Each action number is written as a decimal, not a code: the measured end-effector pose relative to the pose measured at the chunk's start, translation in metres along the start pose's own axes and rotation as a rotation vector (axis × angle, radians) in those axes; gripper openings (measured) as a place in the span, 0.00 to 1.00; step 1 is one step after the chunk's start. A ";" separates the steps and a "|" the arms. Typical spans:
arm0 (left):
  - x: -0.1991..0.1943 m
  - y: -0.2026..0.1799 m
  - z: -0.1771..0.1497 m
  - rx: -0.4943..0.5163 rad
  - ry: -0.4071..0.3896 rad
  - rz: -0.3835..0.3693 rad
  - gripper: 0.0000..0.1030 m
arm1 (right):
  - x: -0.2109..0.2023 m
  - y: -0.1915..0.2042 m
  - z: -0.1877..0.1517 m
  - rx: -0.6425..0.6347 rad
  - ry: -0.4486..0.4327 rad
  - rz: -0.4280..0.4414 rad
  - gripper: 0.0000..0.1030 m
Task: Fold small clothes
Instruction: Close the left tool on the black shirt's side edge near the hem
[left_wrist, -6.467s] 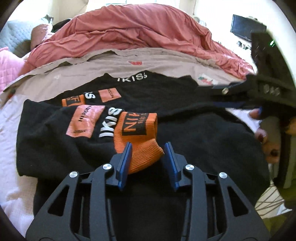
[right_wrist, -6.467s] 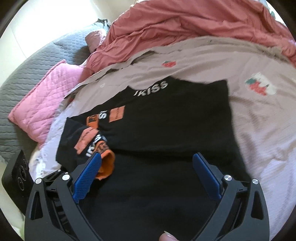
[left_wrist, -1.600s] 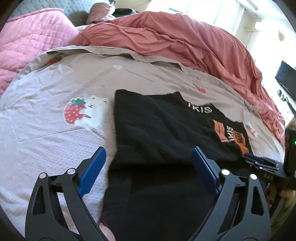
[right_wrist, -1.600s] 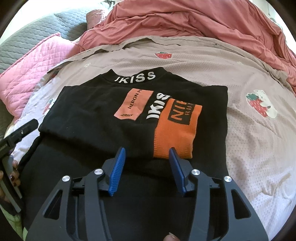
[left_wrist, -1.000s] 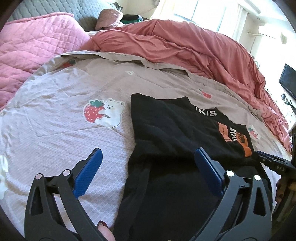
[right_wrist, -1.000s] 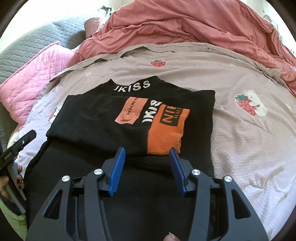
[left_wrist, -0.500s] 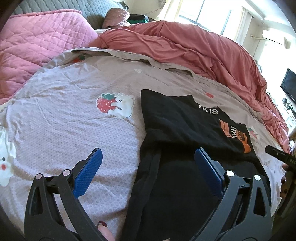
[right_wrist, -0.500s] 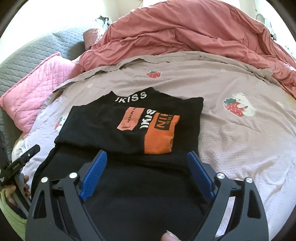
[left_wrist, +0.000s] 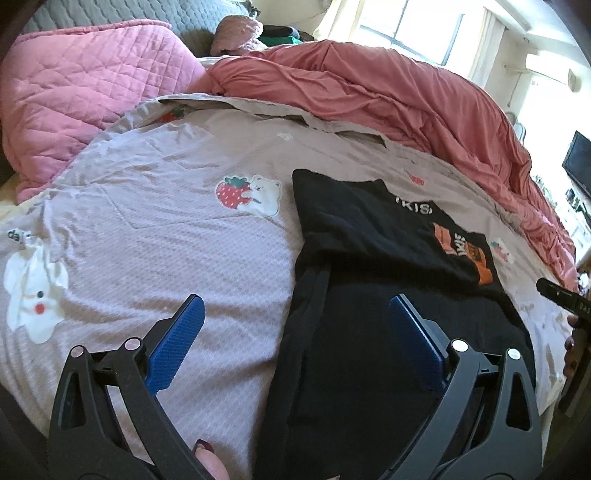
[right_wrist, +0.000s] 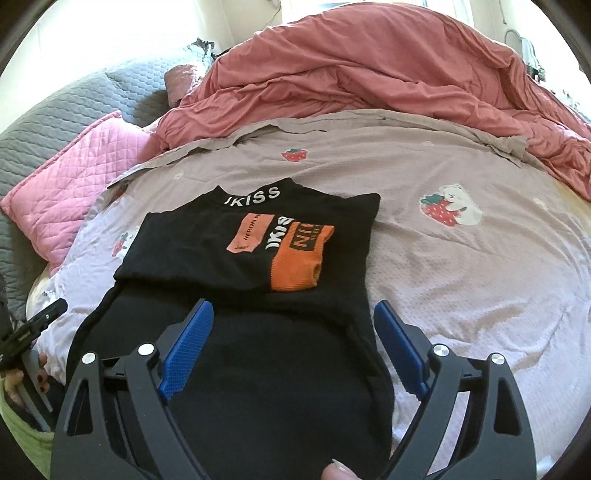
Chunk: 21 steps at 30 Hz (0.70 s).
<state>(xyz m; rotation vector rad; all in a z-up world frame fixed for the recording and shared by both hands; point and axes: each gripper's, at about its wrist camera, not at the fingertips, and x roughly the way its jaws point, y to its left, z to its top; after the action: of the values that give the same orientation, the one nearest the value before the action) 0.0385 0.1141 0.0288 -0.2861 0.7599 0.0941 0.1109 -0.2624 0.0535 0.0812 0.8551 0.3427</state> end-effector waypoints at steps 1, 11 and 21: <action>-0.002 0.001 -0.002 0.003 0.010 0.008 0.91 | -0.002 0.000 -0.002 -0.003 0.001 -0.002 0.85; -0.012 0.008 -0.022 0.016 0.120 0.034 0.91 | -0.014 0.004 -0.025 -0.051 0.046 -0.006 0.85; -0.022 0.015 -0.047 0.002 0.158 0.017 0.91 | -0.014 0.013 -0.054 -0.092 0.112 0.004 0.85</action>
<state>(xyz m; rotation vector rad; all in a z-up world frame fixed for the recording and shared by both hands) -0.0120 0.1148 0.0084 -0.2875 0.9194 0.0874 0.0585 -0.2579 0.0309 -0.0218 0.9492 0.3928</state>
